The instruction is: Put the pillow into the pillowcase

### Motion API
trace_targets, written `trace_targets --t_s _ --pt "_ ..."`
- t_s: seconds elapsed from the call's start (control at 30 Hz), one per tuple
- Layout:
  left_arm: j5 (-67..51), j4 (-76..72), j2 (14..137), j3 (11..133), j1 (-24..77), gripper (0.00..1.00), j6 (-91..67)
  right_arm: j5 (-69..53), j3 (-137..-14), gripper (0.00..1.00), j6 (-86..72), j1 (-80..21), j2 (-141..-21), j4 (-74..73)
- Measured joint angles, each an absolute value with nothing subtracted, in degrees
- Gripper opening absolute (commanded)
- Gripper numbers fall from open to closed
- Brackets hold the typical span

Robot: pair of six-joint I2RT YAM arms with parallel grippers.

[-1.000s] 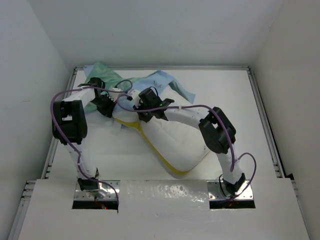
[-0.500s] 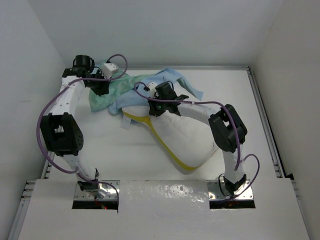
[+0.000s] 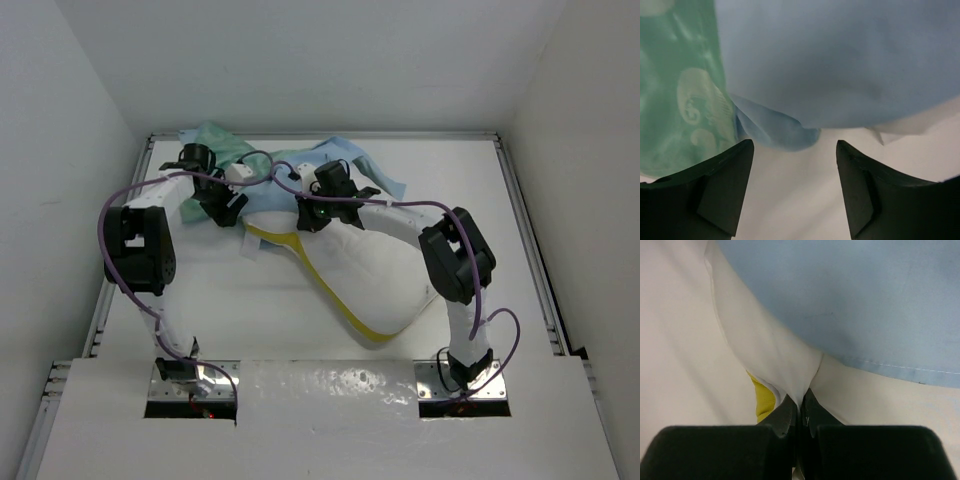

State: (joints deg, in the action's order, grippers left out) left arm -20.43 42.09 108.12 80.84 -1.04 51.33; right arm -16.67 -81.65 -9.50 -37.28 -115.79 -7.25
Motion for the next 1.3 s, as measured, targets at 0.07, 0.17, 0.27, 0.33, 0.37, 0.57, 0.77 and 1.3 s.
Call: trace_targets --t_s 0.07,0.17,0.27,0.33,0.37,0.57,0.77,1.3 --pt "-20.6 39.8 108.6 80.9 -0.9 0.65 51.9 -17.0 -81.6 0.00 -9.5 -37.3 -115.8 -7.1" --pt "-20.3 35.6 110.0 80.9 -0.3 0.65 51.3 -17.4 -81.6 0.00 -9.7 -37.3 -115.8 -6.5" --pt "-20.0 31.1 112.9 80.9 0.7 0.64 49.4 -17.6 -81.6 0.00 -10.2 -37.3 -115.8 -6.2" --pt "-20.4 30.0 115.3 80.9 1.1 0.63 48.4 -17.5 -81.6 0.00 -10.3 -37.3 -115.8 -6.2" --pt "-21.1 29.7 116.2 80.9 1.1 0.59 47.8 -17.2 -81.6 0.00 -10.3 -37.3 -115.8 -6.2" --pt "-30.0 32.3 117.5 82.7 -0.9 0.00 44.2 -14.9 -81.4 0.00 -11.4 -37.3 -115.8 -6.1" --pt "-36.6 45.6 114.1 92.4 -2.7 0.00 48.7 -10.0 -80.2 0.00 -20.4 -35.5 -115.7 -4.1" --pt "-44.6 71.7 105.8 105.9 -2.1 0.00 61.1 9.9 -85.9 0.00 -40.6 -25.8 -114.4 -0.5"
